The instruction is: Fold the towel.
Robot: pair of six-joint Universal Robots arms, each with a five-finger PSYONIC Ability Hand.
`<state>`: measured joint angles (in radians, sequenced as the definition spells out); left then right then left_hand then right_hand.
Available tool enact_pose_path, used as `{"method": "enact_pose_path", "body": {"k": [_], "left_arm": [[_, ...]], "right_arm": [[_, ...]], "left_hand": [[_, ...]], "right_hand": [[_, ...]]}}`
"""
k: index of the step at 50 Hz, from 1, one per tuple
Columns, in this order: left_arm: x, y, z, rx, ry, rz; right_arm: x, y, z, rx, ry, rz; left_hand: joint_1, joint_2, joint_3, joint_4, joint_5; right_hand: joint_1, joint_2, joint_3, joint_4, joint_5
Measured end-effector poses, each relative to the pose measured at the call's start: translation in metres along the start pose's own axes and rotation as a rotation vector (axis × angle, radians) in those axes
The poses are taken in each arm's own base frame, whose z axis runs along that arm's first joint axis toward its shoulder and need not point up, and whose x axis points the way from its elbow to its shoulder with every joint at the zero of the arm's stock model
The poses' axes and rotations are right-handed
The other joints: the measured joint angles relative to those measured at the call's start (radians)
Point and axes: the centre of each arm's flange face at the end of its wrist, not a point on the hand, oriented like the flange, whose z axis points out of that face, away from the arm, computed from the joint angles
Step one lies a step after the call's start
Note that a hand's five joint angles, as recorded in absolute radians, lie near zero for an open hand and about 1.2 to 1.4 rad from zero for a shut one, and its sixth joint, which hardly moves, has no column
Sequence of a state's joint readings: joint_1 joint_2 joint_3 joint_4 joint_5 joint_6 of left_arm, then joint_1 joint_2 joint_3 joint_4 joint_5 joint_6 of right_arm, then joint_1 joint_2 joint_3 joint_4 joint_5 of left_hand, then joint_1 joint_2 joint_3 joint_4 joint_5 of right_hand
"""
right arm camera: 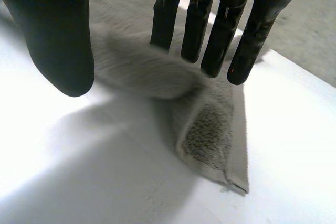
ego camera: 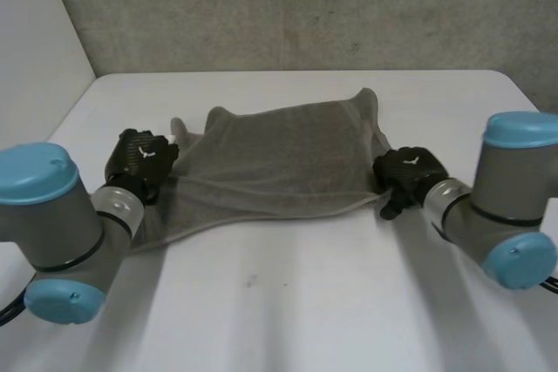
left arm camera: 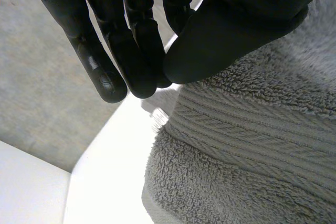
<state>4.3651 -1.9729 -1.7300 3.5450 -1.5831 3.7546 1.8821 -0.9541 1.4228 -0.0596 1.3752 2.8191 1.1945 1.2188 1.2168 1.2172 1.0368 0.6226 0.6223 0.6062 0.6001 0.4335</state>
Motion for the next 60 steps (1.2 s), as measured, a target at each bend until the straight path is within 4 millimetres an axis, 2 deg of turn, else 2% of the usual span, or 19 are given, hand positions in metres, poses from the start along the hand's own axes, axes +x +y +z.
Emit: {"method": "enact_pose_path", "body": {"k": [5, 10, 22, 31, 44, 47, 49, 50, 51, 56, 60], "left_arm": [[-0.006, -0.01, -0.011, 0.024, -0.015, -0.004], [-0.007, -0.012, -0.016, 0.028, -0.016, -0.006], [-0.017, -0.004, -0.01, 0.005, -0.044, -0.01], [-0.022, 0.006, -0.002, -0.023, -0.059, -0.014], [-0.021, 0.006, -0.002, -0.02, -0.057, -0.015], [-0.021, 0.006, -0.001, -0.019, -0.057, -0.015], [-0.022, 0.006, -0.001, -0.02, -0.058, -0.015], [-0.022, 0.006, -0.001, -0.02, -0.058, -0.015], [-0.021, 0.007, -0.001, -0.021, -0.057, -0.015], [-0.021, 0.008, -0.001, -0.026, -0.055, -0.015], [-0.02, 0.009, -0.001, -0.029, -0.052, -0.016]], "right_arm": [[0.025, -0.003, -0.001, 0.022, 0.01, 0.123], [0.044, -0.001, 0.003, 0.032, 0.016, 0.166], [0.064, 0.02, 0.013, -0.005, 0.023, 0.151], [0.062, 0.028, 0.016, 0.004, -0.069, 0.119], [0.056, 0.031, 0.023, 0.022, -0.121, 0.11], [0.058, 0.03, 0.025, 0.028, -0.115, 0.089], [0.059, 0.03, 0.027, 0.032, -0.11, 0.062], [0.06, 0.03, 0.027, 0.034, -0.108, 0.052], [0.06, 0.029, 0.027, 0.035, -0.106, 0.04], [0.063, 0.029, 0.029, 0.041, -0.095, -0.017], [0.066, 0.029, 0.033, 0.046, -0.087, -0.051]], "left_hand": [[0.0, 0.0, 0.0, 0.0, 0.0], [0.0, 0.0, 0.0, 0.0, 0.0], [0.0, 0.0, 0.0, 0.0, 0.0], [0.0, 0.0, 0.0, 0.0, 0.0], [0.001, -0.011, -0.009, -0.007, 0.0], [-0.067, -0.09, -0.082, -0.083, -0.074], [-0.266, -0.274, -0.271, -0.272, -0.265], [-0.266, -0.274, -0.271, -0.272, -0.265], [-0.462, -0.481, -0.478, -0.471, -0.466], [-0.621, -0.647, -0.643, -0.645, -0.641], [-0.652, -0.681, -0.677, -0.681, -0.676]], "right_hand": [[0.0, 0.0, -0.01, -0.005, -0.015], [-0.027, -0.027, -0.037, -0.029, -0.037], [-0.154, -0.157, -0.157, -0.156, -0.163], [-0.167, -0.167, -0.172, -0.173, -0.183], [-0.167, -0.167, -0.172, -0.173, -0.183], [-0.167, -0.167, -0.172, -0.173, -0.183], [-0.167, -0.167, -0.172, -0.173, -0.182], [-0.166, -0.167, -0.172, -0.172, -0.182], [-0.166, -0.167, -0.172, -0.172, -0.181], [-0.167, -0.167, -0.17, -0.171, -0.179], [-0.163, -0.164, -0.159, -0.146, -0.152]]}}
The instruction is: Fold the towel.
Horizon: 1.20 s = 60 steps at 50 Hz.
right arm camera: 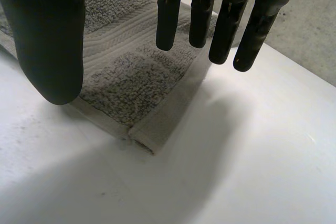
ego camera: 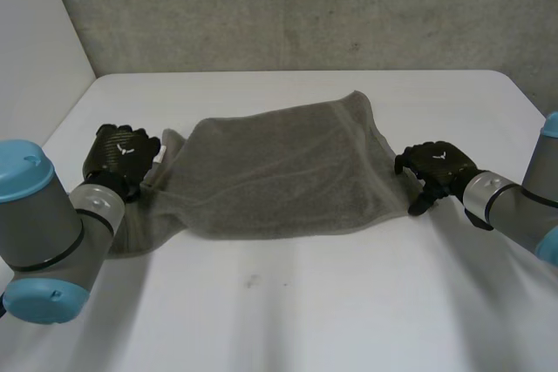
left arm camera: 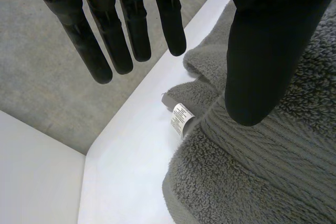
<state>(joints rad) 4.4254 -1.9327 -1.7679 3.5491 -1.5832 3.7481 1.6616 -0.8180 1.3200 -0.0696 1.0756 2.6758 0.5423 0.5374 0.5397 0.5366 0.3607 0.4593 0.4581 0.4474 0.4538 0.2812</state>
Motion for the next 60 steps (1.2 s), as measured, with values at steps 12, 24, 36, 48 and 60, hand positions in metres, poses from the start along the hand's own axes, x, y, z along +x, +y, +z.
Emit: {"method": "enact_pose_path", "body": {"k": [12, 24, 36, 48, 60], "left_arm": [[0.001, 0.0, -0.003, -0.002, 0.005, -0.002], [0.001, 0.001, -0.004, -0.009, 0.004, -0.003], [0.001, 0.005, -0.006, -0.024, 0.007, -0.004], [0.002, 0.006, -0.007, -0.026, 0.01, -0.005], [0.004, 0.007, -0.009, -0.031, 0.016, -0.005]], "right_arm": [[0.004, 0.004, 0.013, 0.008, 0.005, -0.015], [0.011, 0.004, 0.026, 0.013, 0.05, -0.035], [0.009, -0.001, 0.03, 0.032, 0.045, -0.04], [0.005, 0.003, 0.033, 0.024, 0.035, -0.036], [0.004, 0.003, 0.031, 0.022, 0.029, -0.033]], "left_hand": [[-0.018, -0.018, -0.02, -0.018, -0.018], [-0.025, -0.025, -0.026, -0.026, -0.026], [-0.025, -0.025, -0.026, -0.026, -0.027], [-0.025, -0.025, -0.026, -0.026, -0.027], [-0.025, -0.026, -0.026, -0.026, -0.027]], "right_hand": [[0.051, 0.045, 0.069, 0.062, 0.031], [0.316, 0.314, 0.325, 0.317, 0.03], [0.479, 0.487, 0.51, 0.505, 0.072], [0.22, 0.219, 0.208, 0.202, 0.182], [0.464, 0.483, 0.493, 0.471, 0.423]]}}
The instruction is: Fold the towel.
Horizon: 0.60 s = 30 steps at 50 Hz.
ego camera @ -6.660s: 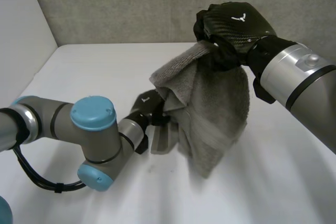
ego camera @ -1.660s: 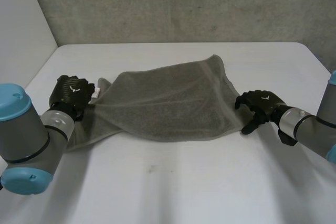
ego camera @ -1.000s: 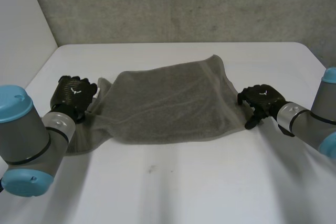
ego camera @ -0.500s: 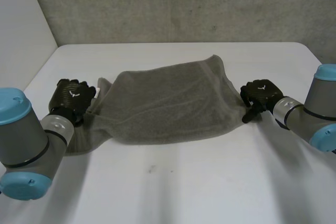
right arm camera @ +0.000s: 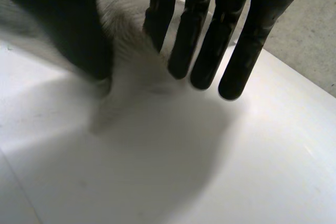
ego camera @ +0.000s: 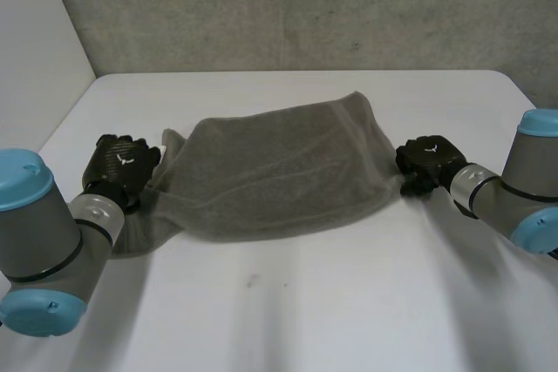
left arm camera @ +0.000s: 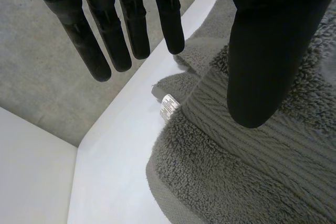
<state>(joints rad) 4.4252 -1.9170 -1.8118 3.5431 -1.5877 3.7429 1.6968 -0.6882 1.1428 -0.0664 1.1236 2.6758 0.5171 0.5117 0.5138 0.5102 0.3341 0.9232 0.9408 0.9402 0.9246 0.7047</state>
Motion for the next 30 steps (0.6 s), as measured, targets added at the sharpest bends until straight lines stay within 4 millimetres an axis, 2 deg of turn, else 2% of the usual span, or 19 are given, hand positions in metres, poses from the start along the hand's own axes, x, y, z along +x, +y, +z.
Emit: {"method": "enact_pose_path", "body": {"k": [1, 5, 6, 14, 19, 25, 30], "left_arm": [[0.0, 0.0, 0.0, -0.001, 0.001, 0.0], [0.002, 0.0, -0.002, -0.006, 0.009, 0.0], [0.002, 0.0, -0.002, -0.009, 0.011, 0.0], [0.002, -0.004, -0.014, -0.03, 0.035, -0.008], [0.0, -0.01, -0.023, -0.034, 0.044, -0.041], [-0.005, -0.014, -0.037, -0.059, 0.054, -0.128], [-0.011, -0.013, -0.049, -0.107, 0.06, -0.197]], "right_arm": [[0.001, -0.003, -0.001, 0.006, 0.001, -0.001], [0.004, -0.012, -0.004, 0.024, 0.008, -0.006], [0.005, -0.015, -0.006, 0.031, 0.012, -0.007], [0.014, -0.047, -0.025, 0.079, 0.044, -0.002], [0.011, -0.055, -0.039, 0.062, 0.043, 0.002], [0.006, -0.052, -0.059, -0.054, 0.05, 0.018], [0.022, -0.04, -0.077, -0.181, 0.123, 0.039]], "left_hand": [[0.0, 0.0, 0.0, 0.0, 0.0], [-0.007, -0.003, -0.004, -0.004, -0.003], [-0.007, -0.003, -0.004, -0.004, -0.003], [-0.055, -0.052, -0.054, -0.052, -0.051], [-0.113, -0.109, -0.11, -0.11, -0.107], [-0.148, -0.146, -0.149, -0.146, -0.145], [-0.153, -0.153, -0.154, -0.152, -0.151]], "right_hand": [[0.128, 0.144, 0.134, 0.15, 0.142], [0.128, 0.144, 0.134, 0.15, 0.142], [0.165, 0.231, 0.246, 0.267, 0.226], [0.165, 0.231, 0.246, 0.268, 0.226], [0.165, 0.231, 0.246, 0.268, 0.227], [0.165, 0.231, 0.246, 0.268, 0.227], [0.165, 0.231, 0.247, 0.268, 0.227]]}}
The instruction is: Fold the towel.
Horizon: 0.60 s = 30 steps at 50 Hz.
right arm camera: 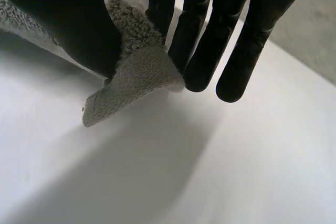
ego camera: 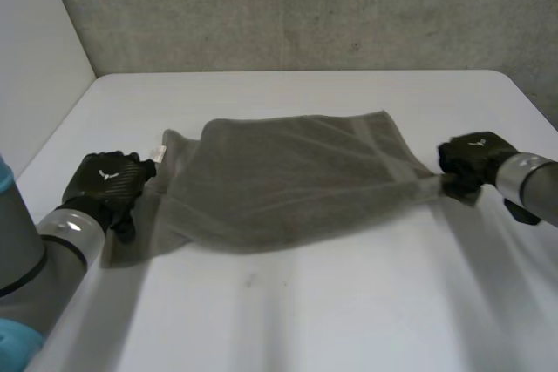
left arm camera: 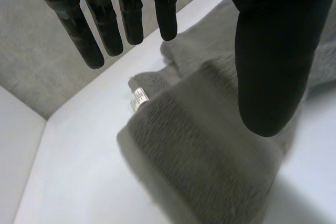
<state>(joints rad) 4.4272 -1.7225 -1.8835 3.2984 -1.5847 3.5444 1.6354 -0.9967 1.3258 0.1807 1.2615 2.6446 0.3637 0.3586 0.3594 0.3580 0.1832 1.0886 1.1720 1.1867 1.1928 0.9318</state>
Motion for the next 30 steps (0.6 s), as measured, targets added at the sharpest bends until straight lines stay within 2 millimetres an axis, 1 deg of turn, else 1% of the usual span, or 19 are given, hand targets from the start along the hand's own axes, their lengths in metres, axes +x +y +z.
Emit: {"method": "enact_pose_path", "body": {"k": [3, 8, 11, 12, 13, 14, 16, 17, 18, 20, 24, 25, 26, 30], "left_arm": [[-0.005, 0.0, -0.008, -0.026, -0.003, -0.027], [-0.012, -0.004, -0.015, -0.031, -0.016, -0.039], [-0.013, -0.007, -0.021, -0.034, 0.004, -0.041], [-0.012, -0.007, -0.022, -0.037, 0.011, -0.041], [-0.009, -0.007, -0.027, -0.053, 0.047, -0.042], [-0.009, -0.007, -0.027, -0.053, 0.047, -0.042], [-0.002, -0.005, -0.035, -0.088, 0.117, -0.051], [-0.002, -0.005, -0.035, -0.088, 0.117, -0.051], [0.003, -0.004, -0.04, -0.116, 0.164, -0.062], [0.007, -0.002, -0.044, -0.145, 0.203, -0.076], [0.013, 0.004, -0.049, -0.193, 0.253, -0.105], [0.014, 0.005, -0.049, -0.201, 0.26, -0.111], [0.016, 0.009, -0.047, -0.213, 0.267, -0.118], [0.019, 0.017, -0.041, -0.224, 0.269, -0.123]], "right_arm": [[0.014, 0.01, -0.008, -0.058, 0.051, 0.019], [0.032, 0.019, -0.017, -0.081, 0.109, 0.046], [0.042, 0.026, -0.022, -0.077, 0.146, 0.061], [0.043, 0.026, -0.023, -0.076, 0.148, 0.063], [0.043, 0.029, -0.026, -0.074, 0.151, 0.067], [0.043, 0.029, -0.026, -0.074, 0.151, 0.067], [0.041, 0.032, -0.029, -0.07, 0.144, 0.072], [0.041, 0.032, -0.029, -0.07, 0.144, 0.072], [0.039, 0.034, -0.03, -0.067, 0.132, 0.076], [0.036, 0.035, -0.03, -0.065, 0.118, 0.08], [0.032, 0.036, -0.031, -0.06, 0.09, 0.085], [0.031, 0.036, -0.031, -0.059, 0.086, 0.086], [0.029, 0.037, -0.031, -0.058, 0.075, 0.088], [0.027, 0.038, -0.031, -0.059, 0.066, 0.088]], "left_hand": [[-0.001, 0.0, 0.0, -0.001, -0.002], [0.004, 0.013, 0.012, 0.013, 0.013], [0.056, 0.063, 0.063, 0.06, 0.06], [0.08, 0.087, 0.087, 0.078, 0.079], [0.162, 0.161, 0.156, 0.158, 0.159], [0.162, 0.161, 0.156, 0.158, 0.159], [0.224, 0.223, 0.223, 0.225, 0.224], [0.224, 0.223, 0.223, 0.225, 0.224], [0.251, 0.253, 0.252, 0.255, 0.253], [0.262, 0.266, 0.265, 0.266, 0.264], [0.24, 0.241, 0.246, 0.247, 0.247], [0.203, 0.207, 0.206, 0.213, 0.213], [0.158, 0.164, 0.164, 0.163, 0.163], [0.074, 0.08, 0.081, 0.08, 0.08]], "right_hand": [[0.0, 0.0, 0.001, 0.002, 0.0], [0.0, 0.0, 0.001, 0.004, 0.0], [0.0, 0.0, 0.001, 0.004, 0.0], [0.0, 0.0, 0.001, 0.004, 0.0], [0.0, 0.0, 0.001, 0.004, 0.001], [0.0, 0.0, 0.001, 0.004, 0.001], [0.0, 0.0, 0.001, 0.004, 0.001], [0.0, 0.0, 0.001, 0.004, 0.001], [0.0, 0.0, 0.001, 0.004, 0.001], [0.0, 0.0, 0.001, 0.004, 0.001], [0.0, 0.0, 0.001, 0.004, 0.001], [0.0, 0.0, 0.001, 0.004, 0.001], [0.0, 0.0, 0.001, 0.004, 0.001], [0.0, 0.0, 0.001, 0.004, 0.001]]}}
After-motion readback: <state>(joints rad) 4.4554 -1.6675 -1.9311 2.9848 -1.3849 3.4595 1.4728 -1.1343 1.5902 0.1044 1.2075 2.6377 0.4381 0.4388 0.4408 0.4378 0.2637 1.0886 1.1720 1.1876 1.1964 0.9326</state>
